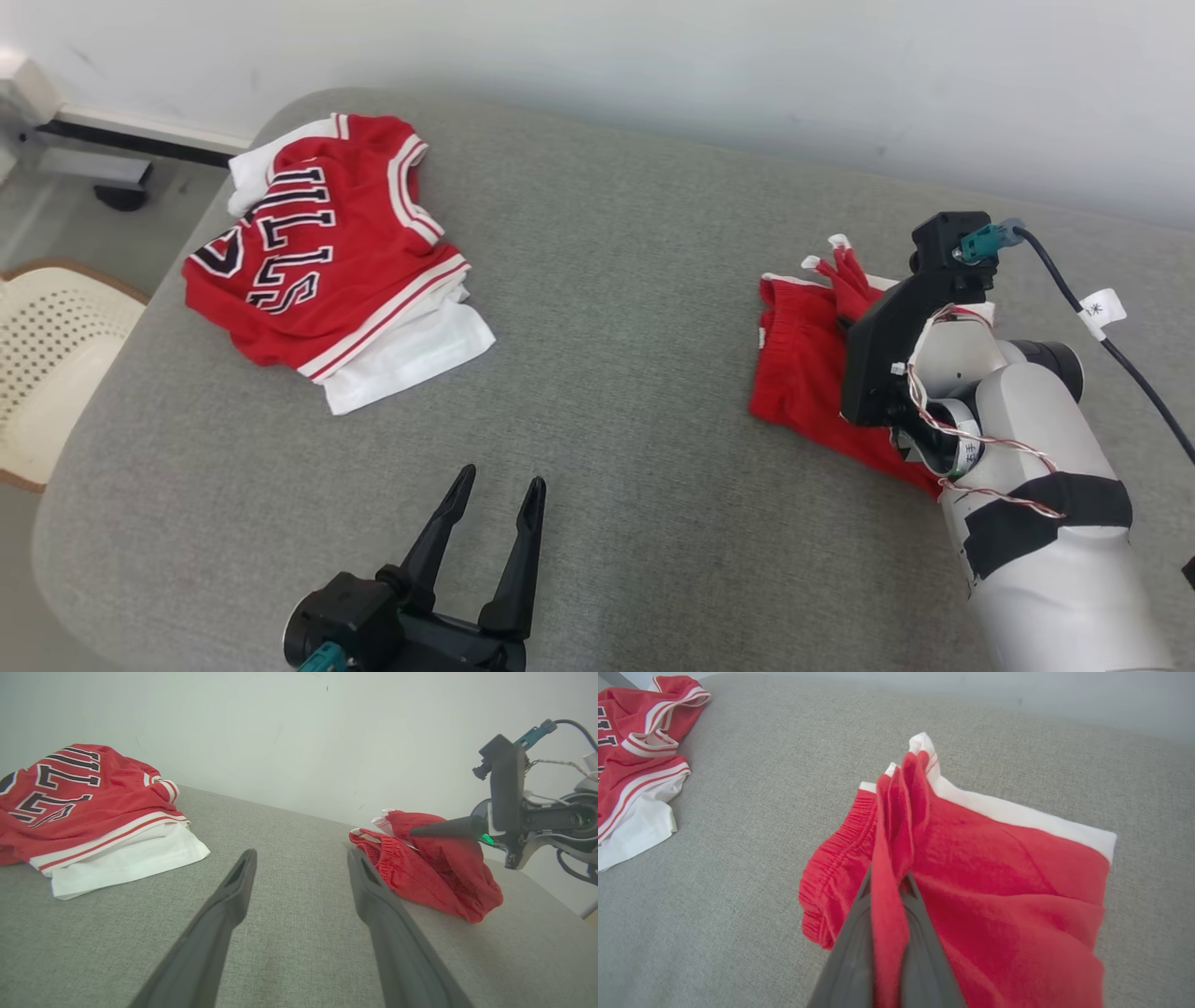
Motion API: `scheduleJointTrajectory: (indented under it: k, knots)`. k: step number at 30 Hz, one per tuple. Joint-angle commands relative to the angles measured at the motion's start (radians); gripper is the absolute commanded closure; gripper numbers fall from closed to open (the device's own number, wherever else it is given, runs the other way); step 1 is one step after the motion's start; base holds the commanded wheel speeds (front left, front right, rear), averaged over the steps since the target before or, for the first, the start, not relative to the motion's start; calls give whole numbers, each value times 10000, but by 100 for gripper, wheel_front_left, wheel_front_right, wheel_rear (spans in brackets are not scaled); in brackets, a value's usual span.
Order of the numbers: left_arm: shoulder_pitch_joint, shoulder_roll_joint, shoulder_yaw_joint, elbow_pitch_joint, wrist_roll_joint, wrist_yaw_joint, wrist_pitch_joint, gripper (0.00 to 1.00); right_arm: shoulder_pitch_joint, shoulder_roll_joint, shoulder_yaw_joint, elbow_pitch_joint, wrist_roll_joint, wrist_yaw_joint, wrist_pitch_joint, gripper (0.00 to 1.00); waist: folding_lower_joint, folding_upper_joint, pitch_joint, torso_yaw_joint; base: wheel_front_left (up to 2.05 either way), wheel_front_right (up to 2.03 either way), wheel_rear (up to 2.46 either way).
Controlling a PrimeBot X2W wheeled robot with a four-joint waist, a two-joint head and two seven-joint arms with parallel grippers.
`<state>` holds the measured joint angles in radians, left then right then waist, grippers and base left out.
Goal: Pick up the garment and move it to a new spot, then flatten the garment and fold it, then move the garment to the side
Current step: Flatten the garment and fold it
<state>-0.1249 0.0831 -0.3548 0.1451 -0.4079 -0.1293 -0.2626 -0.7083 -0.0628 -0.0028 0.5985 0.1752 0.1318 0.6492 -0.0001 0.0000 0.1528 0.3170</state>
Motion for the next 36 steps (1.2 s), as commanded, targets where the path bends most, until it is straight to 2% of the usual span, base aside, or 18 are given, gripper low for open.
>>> scheduleJointTrajectory:
  k: [1, 4, 5, 6, 7, 11, 15, 19, 27, 30, 32, 33, 34, 36]
  knots:
    - [31, -28, -10, 14, -37, -8, -33, 0, -156, 45, -70, 119, -122, -20, -115, 100, 1, 0, 42, 187, 0, 0, 0]
    - [47, -40, -55, 38, -41, -8, -33, 0, -275, 100, -199, 540, -318, -20, -343, 100, 1, 0, 48, 313, 0, 0, 0]
    - [47, -41, -65, 49, -36, -8, -33, 0, -325, 111, -152, 629, -309, -20, -446, 93, 1, 0, 45, 344, 0, 0, 0]
    - [52, -42, -71, 60, -38, -8, -33, 0, -373, 120, -113, 716, -239, -20, -571, 31, 1, 0, 38, 367, 0, 0, 0]
    - [60, -41, -70, 68, -39, -8, -33, 0, -404, 124, -126, 832, -90, -20, -645, 0, 1, 0, 25, 381, 0, 0, 0]
    - [161, -25, 8, 112, -33, -8, -33, 0, -655, 123, 46, 904, 643, -20, -1116, 0, 1, 0, -100, 326, 0, 0, 0]
    - [261, 36, 63, 118, 5, -8, -33, 0, -907, 124, -121, 723, 906, -20, -1662, 0, 1, 0, -280, 125, 0, 0, 0]
    - [308, 81, 89, 87, 26, -8, -34, 0, -919, 99, -294, 436, 749, -20, -1843, 0, 1, 0, -436, -49, 0, 0, 0]
    - [451, 68, 127, 13, 25, 5, -34, 0, 582, -775, -590, -292, -147, -20, -1585, 0, 1, 0, -588, -355, 0, 0, 0]
    - [388, 28, 109, -23, 4, 4, -34, 0, 1014, -652, -514, -379, -313, -20, -1532, 0, 1, 0, -451, -370, 0, 0, 0]
    - [298, 6, 83, -32, -5, 3, -34, 0, 1141, -531, -362, -400, -468, -20, -1602, 55, 1, 0, -351, -339, 0, 0, 0]
    - [244, -14, 68, -33, -11, 2, -34, 0, 1170, -471, -294, -394, -555, -20, -1670, 88, 1, 0, -306, -313, 0, 0, 0]
    - [200, -33, 40, -25, -22, 1, -34, 0, 1194, -420, -190, -359, -651, -20, -1686, 100, 1, 0, -253, -268, 0, 0, 0]
    - [169, -51, 10, 11, -47, 0, -34, 0, 1188, -302, 20, -192, -803, -20, -1744, 100, 1, 0, -176, -158, 0, 0, 0]
